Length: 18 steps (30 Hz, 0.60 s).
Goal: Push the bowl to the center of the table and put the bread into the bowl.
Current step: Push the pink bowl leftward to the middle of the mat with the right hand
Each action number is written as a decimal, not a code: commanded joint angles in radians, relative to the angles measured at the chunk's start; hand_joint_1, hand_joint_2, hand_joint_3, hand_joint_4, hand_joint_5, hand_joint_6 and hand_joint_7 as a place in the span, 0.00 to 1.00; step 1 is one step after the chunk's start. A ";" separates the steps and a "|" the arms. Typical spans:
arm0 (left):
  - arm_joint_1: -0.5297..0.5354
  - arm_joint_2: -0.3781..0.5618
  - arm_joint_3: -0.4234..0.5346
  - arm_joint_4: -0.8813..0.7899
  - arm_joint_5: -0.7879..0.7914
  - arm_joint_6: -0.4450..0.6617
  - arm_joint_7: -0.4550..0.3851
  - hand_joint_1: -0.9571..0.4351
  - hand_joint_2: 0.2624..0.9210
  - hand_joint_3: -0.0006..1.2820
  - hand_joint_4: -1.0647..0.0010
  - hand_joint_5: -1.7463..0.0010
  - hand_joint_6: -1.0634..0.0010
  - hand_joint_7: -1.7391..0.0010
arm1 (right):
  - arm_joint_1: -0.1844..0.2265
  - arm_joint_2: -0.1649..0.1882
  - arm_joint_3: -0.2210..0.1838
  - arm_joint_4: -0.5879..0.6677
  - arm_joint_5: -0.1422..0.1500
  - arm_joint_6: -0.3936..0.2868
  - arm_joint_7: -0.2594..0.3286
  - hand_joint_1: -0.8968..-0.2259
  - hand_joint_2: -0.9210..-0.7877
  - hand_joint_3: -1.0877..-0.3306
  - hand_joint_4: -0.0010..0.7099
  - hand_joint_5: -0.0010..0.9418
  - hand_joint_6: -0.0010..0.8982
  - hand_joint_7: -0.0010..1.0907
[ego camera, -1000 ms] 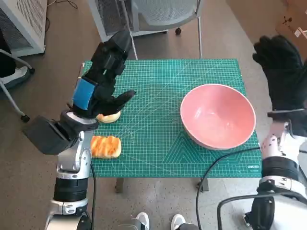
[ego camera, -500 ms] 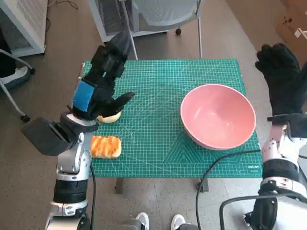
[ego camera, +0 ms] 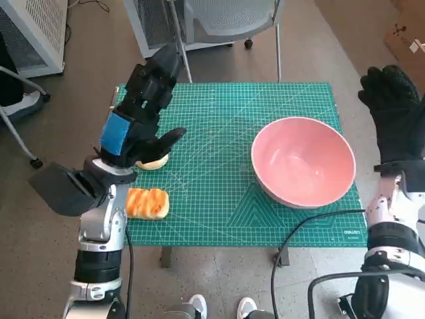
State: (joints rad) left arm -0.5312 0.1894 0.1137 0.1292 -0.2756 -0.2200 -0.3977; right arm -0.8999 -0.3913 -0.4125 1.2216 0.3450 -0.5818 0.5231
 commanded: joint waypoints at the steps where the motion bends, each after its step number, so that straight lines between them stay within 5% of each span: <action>1: 0.005 0.002 0.003 -0.010 -0.006 0.001 -0.003 0.35 0.98 0.21 0.99 1.00 1.00 0.80 | 0.029 -0.009 -0.003 0.029 -0.020 0.026 -0.021 0.45 0.00 0.38 0.37 0.00 0.44 0.01; 18: 0.012 0.003 0.005 -0.017 -0.005 0.004 0.001 0.35 0.97 0.22 0.99 1.00 1.00 0.80 | 0.051 -0.019 -0.022 0.079 -0.046 0.090 -0.077 0.47 0.00 0.38 0.37 0.00 0.46 0.01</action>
State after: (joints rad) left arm -0.5302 0.1898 0.1156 0.1292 -0.2776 -0.2199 -0.3975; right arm -0.8821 -0.4027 -0.4282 1.2741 0.3103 -0.5236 0.4686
